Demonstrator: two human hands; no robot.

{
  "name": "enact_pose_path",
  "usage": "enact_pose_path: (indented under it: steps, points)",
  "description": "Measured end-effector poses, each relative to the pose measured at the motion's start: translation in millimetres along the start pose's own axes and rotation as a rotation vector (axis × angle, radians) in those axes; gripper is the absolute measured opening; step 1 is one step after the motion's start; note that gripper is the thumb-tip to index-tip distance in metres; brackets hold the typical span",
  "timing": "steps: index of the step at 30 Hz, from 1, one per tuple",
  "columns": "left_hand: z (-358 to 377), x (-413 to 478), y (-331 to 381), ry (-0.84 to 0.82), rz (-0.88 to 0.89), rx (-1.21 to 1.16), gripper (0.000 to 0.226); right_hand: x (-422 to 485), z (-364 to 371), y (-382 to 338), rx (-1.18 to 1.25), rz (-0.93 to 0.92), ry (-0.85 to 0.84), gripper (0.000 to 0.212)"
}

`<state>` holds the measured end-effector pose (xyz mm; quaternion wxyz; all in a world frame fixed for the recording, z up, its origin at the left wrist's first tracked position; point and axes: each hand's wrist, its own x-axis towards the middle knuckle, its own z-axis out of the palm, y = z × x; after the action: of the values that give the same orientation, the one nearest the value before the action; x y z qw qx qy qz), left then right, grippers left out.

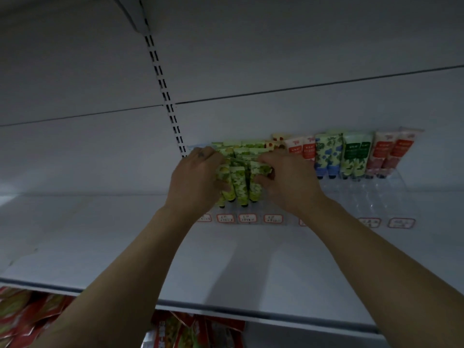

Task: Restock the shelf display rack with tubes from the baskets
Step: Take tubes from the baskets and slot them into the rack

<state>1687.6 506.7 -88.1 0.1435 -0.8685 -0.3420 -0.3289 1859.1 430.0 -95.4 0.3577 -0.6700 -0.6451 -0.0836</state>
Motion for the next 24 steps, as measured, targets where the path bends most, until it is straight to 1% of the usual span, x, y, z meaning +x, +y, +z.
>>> enact_pose_path:
  steps: [5,7,13,19,24]
  points:
    - [3,-2,-8,0.072,0.008,0.089,0.052,-2,-4,0,-0.008,0.008,-0.035,0.039]
    - [3,-2,-7,0.071,0.004,0.068,0.054,-2,-5,0,-0.006,0.022,-0.047,0.039]
    - [11,-5,-9,-0.003,-0.029,-0.062,0.050,0,-7,-1,0.000,0.071,-0.087,0.039]
    - [7,6,-9,-0.129,-0.160,-0.119,0.057,10,-6,-7,-0.050,0.078,-0.113,0.040]
    - [4,15,-6,-0.193,-0.251,-0.143,0.060,15,-4,-13,-0.044,0.120,-0.135,0.044]
